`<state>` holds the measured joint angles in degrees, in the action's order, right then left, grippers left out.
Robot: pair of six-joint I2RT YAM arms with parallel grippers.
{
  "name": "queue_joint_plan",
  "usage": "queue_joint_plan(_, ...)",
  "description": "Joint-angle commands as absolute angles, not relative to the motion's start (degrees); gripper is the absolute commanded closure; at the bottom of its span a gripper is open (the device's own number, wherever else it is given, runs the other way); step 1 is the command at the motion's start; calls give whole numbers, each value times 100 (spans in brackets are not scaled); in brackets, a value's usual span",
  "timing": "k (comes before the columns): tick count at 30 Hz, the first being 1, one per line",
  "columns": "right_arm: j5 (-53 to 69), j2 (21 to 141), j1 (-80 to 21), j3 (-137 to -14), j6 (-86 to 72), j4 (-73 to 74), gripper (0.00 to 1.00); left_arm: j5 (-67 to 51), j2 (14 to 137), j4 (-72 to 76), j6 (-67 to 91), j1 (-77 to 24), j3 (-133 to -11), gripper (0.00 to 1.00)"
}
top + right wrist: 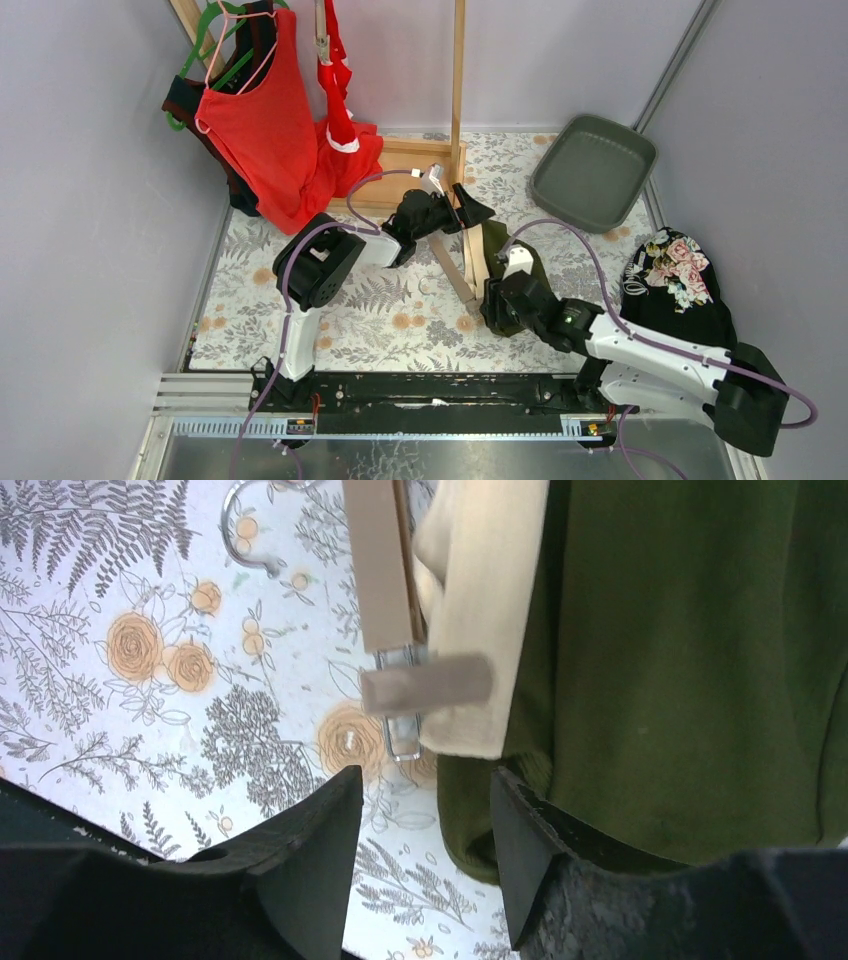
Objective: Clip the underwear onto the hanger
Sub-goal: Open the clamp at the hanger.
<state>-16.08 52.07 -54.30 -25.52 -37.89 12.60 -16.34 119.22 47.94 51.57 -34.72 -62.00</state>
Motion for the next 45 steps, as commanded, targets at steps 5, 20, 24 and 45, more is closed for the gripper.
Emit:
queue_joint_plan(5, -1807, 6523, -5479, -3521, -2267, 369, 42, -1442, 11578, 5147, 4948, -3437, -6029, 9)
queue_joint_plan(20, -597, 8270, -4919, -4005, -1403, -902, 35, -1602, 11542, 5169, 4811, -3434, -5986, 8)
queue_joint_plan(24, -429, 8610, -4845, -3990, -1358, -965, 36, -1648, 11547, 5126, 4760, -3410, -6031, 8)
queue_joint_plan(45, -389, 7062, -5178, -2514, -2401, -290, 74, -1696, 11751, 4856, 4490, -3388, -6371, 8)
